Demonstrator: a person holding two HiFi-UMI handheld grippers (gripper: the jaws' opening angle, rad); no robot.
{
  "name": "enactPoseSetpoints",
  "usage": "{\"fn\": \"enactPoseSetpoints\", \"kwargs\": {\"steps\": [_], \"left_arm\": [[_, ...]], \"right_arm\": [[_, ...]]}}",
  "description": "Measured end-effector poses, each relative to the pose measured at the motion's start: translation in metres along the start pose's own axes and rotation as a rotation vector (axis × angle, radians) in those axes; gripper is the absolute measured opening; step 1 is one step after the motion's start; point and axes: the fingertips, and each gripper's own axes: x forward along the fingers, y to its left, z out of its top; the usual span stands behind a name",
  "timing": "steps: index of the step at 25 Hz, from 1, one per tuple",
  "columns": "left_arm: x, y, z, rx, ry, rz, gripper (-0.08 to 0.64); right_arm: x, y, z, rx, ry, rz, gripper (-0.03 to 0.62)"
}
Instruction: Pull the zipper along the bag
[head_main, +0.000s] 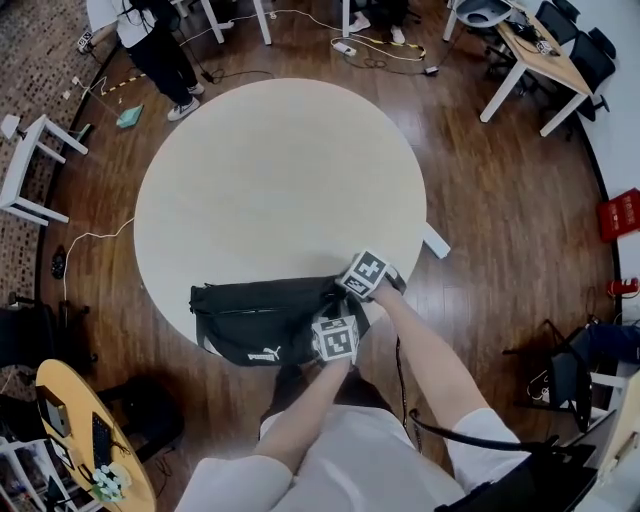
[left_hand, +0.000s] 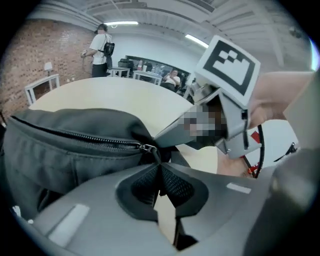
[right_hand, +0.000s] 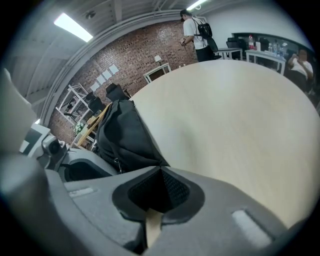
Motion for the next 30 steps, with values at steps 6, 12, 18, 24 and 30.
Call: {"fn": "enactPoseSetpoints", "kwargs": {"steps": [6,12,18,24,30], "left_arm": [[-0.042,-0.017,-0.004,0.084,0.014,-0.196,0.025],[-0.104,0.043,0.012,0.095,-0.009,-0.344,0.025],[-0.150,0.128,0.022,0.132,-0.033,-0.345,0.025],[-0.171,0.238,0.043,0.153,-0.058,-0.214,0.025],[-0.172,0.374,0.053,0.053,-0.072,-0.021,0.025]], "right_arm": [[-0.003,-0.003,-0.004,0.010,-0.025,-0.074,-0.011],[-0.002,-0.003,-0.002,-0.004,-0.037,-0.170,-0.009],[-0.005,-0.008,-0.013,0.030,-0.001,-0.228,-0.009],[-0.002,-0.007,-0.011,0.050,0.046,-0.287,-0.009],[-0.001,-0.008,-0.009,0.026,0.121,-0.317,-0.009]]}}
